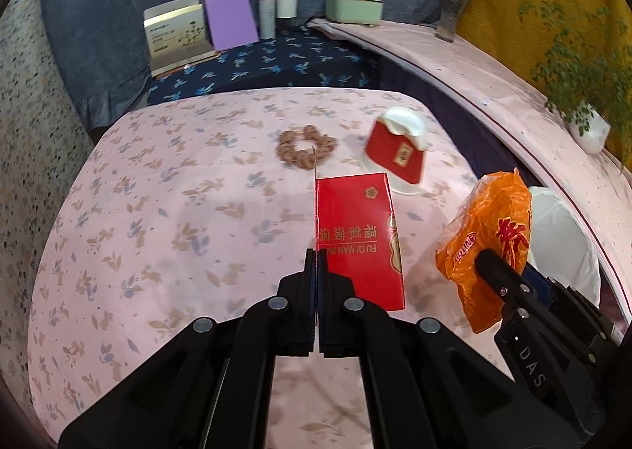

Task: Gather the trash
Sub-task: 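Carry the red envelope and orange bag into the wastebasket and open both grippers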

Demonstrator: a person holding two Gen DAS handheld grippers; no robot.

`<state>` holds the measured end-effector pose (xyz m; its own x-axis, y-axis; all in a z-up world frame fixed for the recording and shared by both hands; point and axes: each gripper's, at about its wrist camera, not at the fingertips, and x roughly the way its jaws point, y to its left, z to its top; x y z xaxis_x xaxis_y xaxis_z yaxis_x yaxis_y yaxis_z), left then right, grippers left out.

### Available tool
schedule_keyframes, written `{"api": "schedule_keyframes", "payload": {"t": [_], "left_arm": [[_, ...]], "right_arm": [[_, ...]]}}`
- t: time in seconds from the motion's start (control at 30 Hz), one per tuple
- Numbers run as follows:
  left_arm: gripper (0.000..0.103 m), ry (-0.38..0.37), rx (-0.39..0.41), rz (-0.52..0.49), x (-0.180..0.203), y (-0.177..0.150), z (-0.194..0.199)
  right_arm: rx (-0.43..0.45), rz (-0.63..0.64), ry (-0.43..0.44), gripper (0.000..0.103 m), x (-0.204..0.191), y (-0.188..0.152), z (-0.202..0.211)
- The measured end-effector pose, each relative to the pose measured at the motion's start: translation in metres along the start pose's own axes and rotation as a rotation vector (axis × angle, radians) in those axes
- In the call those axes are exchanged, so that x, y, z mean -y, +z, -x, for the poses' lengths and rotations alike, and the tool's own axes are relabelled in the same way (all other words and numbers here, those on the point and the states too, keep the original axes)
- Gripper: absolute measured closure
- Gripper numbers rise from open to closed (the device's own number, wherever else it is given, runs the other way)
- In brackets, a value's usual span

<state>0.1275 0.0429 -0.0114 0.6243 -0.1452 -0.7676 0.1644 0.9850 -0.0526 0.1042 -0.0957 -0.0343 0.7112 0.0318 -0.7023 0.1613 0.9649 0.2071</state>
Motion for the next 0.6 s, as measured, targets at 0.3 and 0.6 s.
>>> {"api": "schedule_keyframes", "payload": {"t": [0.3, 0.6], "left_arm": [[0.103, -0.043, 0.02, -0.105, 0.064, -0.001, 0.012], [0.103, -0.084, 0.032, -0.208, 0.127, -0.001, 0.014]], "right_arm": [[0.05, -0.091, -0.058, 0.082, 0.063, -0.003, 0.034], [0.077, -0.185, -0.114, 0.082, 0.123, -0.012, 0.056]]}}
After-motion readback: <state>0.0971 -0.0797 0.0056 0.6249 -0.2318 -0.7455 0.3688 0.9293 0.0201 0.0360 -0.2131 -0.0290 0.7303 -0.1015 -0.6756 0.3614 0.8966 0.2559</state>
